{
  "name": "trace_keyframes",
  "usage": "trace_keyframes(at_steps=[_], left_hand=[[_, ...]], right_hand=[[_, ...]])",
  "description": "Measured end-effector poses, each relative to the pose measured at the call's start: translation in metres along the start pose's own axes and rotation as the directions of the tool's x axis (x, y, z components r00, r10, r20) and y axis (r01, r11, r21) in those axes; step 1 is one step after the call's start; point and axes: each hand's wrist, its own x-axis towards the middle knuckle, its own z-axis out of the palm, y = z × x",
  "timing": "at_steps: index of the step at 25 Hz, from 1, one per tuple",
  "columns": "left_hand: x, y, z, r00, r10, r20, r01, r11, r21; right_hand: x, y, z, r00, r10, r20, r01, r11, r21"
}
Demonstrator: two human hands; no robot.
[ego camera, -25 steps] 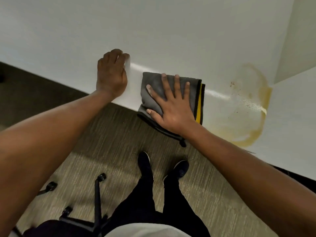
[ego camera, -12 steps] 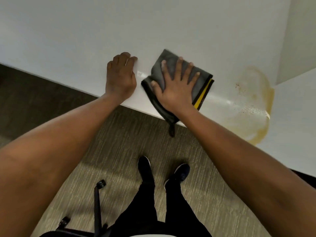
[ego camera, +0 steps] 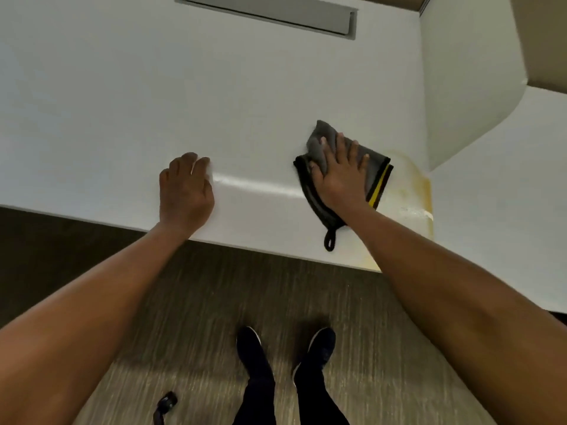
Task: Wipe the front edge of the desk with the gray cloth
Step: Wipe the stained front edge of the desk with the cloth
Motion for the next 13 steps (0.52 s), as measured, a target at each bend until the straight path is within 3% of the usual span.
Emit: trace_keyframes(at_steps=[2,5,8,10,13], left_hand=[[-0.001,0.005,-0.002,1.0,0.0,-0.014,0.0,1.0,0.01],[0.003,0.031,-0.003,0.999,-0.03,-0.031,0.029,0.999,-0.031],[0.006,0.082,0.004,0.997,0.079,0.022,-0.076,0.993,-0.087],[0.006,0.106,0.012,0.992,0.111,0.064,-0.104,0.989,-0.107],[0.006,0.112,0.022,0.994,0.088,0.069,-0.082,0.994,-0.077]], right_hand=[[-0.028,-0.023,0.016,0.999,0.018,-0.039,-0.018,1.0,0.009],[-0.085,-0.015,0.026,0.97,-0.244,-0.014,0.244,0.97,0.002],[-0.096,0.024,0.021,0.896,-0.441,0.055,0.443,0.896,-0.029],[-0.075,0.045,0.013,0.896,-0.44,0.066,0.444,0.894,-0.063],[-0.02,0.055,0.002,0.955,-0.293,0.032,0.295,0.954,-0.054]])
